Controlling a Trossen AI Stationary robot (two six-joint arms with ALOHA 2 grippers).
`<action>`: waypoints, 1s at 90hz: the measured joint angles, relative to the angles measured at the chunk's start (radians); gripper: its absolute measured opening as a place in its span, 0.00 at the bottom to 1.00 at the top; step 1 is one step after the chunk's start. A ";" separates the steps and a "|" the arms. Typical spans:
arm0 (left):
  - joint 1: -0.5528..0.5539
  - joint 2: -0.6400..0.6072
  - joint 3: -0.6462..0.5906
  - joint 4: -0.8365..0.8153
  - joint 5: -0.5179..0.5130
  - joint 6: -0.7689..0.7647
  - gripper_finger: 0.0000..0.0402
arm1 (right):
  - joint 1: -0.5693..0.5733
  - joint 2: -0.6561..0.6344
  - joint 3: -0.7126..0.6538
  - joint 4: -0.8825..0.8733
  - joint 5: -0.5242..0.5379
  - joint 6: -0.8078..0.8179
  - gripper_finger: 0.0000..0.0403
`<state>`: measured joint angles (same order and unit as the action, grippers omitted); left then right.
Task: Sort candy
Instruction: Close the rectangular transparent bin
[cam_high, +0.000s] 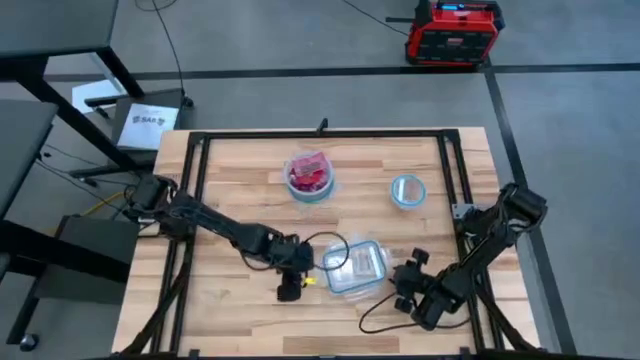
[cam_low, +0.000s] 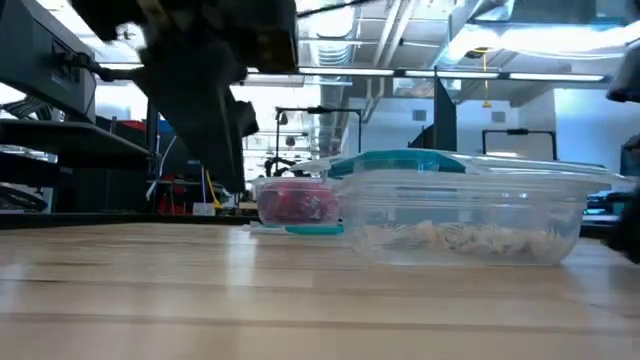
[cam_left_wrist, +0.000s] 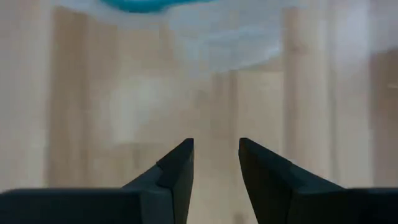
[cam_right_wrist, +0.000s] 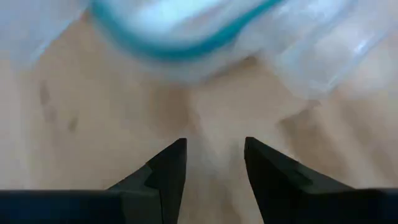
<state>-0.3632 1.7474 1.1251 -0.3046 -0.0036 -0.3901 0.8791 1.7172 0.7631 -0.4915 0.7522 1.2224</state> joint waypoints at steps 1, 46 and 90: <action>-0.004 0.001 0.000 0.010 0.000 -0.002 0.29 | -0.001 0.000 0.000 0.001 0.006 0.000 0.37; -0.018 0.074 0.000 0.215 -0.076 -0.109 0.29 | -0.072 0.006 0.000 0.219 0.030 -0.204 0.37; 0.015 0.066 -0.001 0.038 -0.054 -0.120 0.29 | -0.074 0.006 0.000 0.225 0.001 -0.211 0.37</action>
<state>-0.3477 1.8137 1.1244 -0.2662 -0.0572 -0.5098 0.8051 1.7229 0.7631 -0.2665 0.7536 1.0111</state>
